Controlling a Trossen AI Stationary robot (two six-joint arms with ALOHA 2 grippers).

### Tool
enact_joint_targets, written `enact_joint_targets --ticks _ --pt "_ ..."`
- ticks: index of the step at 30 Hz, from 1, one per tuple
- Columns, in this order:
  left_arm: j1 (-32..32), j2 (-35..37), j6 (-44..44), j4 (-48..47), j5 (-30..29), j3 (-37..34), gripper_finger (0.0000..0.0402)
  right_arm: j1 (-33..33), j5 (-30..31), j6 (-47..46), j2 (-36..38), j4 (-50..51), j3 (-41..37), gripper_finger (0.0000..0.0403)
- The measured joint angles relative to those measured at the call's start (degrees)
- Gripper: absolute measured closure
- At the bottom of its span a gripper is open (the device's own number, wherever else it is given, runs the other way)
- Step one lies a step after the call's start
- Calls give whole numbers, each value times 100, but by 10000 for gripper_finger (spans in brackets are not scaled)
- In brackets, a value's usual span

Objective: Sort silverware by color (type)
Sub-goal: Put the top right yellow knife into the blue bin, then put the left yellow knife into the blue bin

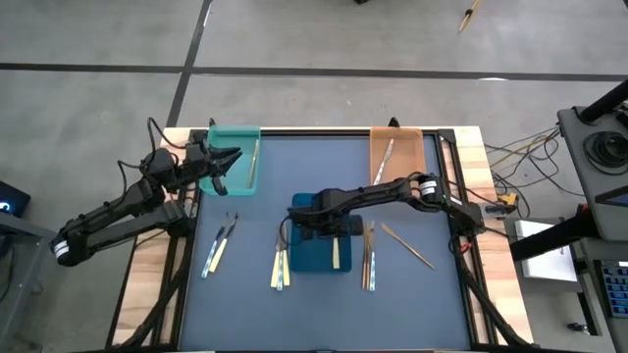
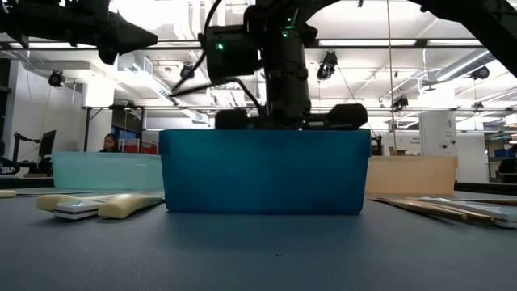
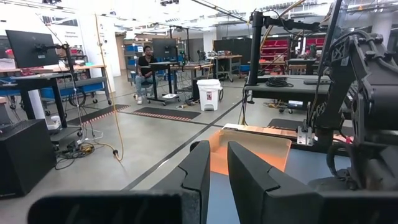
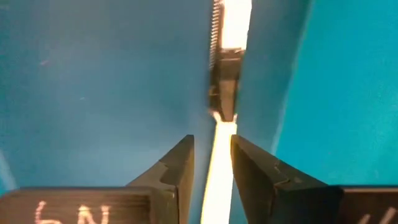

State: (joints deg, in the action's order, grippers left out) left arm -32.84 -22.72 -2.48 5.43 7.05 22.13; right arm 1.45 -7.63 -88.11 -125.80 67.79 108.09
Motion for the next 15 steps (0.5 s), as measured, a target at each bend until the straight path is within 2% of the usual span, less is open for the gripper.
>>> enact_joint_targets --ticks 10,15 --pt "0 -4 60 2 0 0 363 17 85 636 0 865 969 330" --pt "0 -7 289 2 2 0 363 183 588 1922 0 1052 1527 330"
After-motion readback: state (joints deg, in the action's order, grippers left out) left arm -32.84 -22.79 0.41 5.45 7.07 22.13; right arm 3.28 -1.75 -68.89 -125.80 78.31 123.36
